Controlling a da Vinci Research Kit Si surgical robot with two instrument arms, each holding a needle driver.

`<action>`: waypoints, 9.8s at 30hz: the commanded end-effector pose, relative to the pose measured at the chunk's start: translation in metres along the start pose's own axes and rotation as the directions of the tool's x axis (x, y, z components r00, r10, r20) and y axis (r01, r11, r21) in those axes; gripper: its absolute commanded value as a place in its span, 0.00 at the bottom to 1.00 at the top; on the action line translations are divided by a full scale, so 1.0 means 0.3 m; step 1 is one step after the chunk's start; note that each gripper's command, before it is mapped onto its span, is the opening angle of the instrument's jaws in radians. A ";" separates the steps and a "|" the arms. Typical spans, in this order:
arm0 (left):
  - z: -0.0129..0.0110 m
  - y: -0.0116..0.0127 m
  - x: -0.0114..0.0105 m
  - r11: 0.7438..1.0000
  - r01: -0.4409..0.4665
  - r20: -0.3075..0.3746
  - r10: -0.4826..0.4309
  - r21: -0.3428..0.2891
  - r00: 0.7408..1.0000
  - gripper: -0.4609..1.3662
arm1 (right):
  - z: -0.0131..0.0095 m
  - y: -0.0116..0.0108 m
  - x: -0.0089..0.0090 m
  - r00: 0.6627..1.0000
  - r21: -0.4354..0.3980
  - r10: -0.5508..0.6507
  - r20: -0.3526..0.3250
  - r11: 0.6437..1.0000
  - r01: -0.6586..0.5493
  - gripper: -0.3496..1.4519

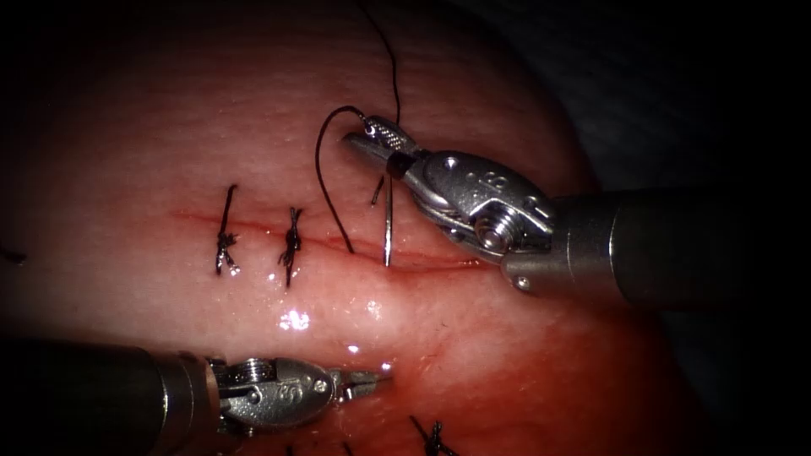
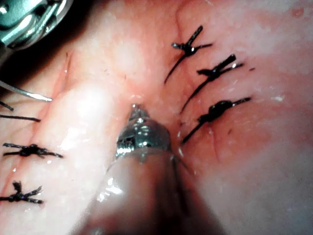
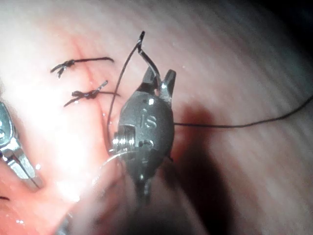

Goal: Wound Closure
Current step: Throw the needle through the bottom of the skin, then use the left driver to open the cut, then pierce the needle through the bottom of the incision

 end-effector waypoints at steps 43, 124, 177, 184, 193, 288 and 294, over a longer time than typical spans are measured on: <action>-0.0140 -0.0030 0.0093 0.999 0.019 -0.039 -0.020 -0.026 0.999 0.34 | 0.0106 -0.0045 0.0115 0.717 -0.115 -0.668 -0.198 0.742 0.660 0.00; 0.0088 -0.0485 0.0122 0.975 -0.083 0.467 0.171 -0.205 0.867 0.30 | 0.0025 -0.0130 0.0024 0.746 -0.127 -0.636 -0.200 0.771 0.624 0.00; 0.0021 -0.0424 0.0117 0.975 -0.077 0.468 0.169 -0.211 0.867 0.51 | 0.0068 -0.0279 -0.0168 0.715 -0.173 -0.651 -0.255 0.758 0.629 0.00; -0.0007 -0.0412 0.0149 0.978 -0.062 0.451 0.147 -0.198 0.881 0.47 | 0.0048 -0.0291 -0.0166 0.715 -0.187 -0.645 -0.268 0.763 0.619 0.00; -0.0075 -0.0350 0.0151 0.984 -0.075 0.414 0.136 -0.160 0.900 0.24 | 0.0038 -0.0303 -0.0188 0.720 -0.205 -0.635 -0.278 0.772 0.602 0.00; -0.0027 -0.0094 0.0094 0.988 -0.095 0.203 0.118 -0.121 0.972 0.12 | 0.0052 0.0018 -0.0120 0.998 0.308 -0.033 -0.045 0.950 0.046 0.88; -0.0024 -0.0094 0.0096 0.988 -0.094 0.204 0.117 -0.120 0.972 0.12 | 0.0025 -0.0013 -0.0136 0.997 0.409 -0.074 0.022 0.911 0.058 0.87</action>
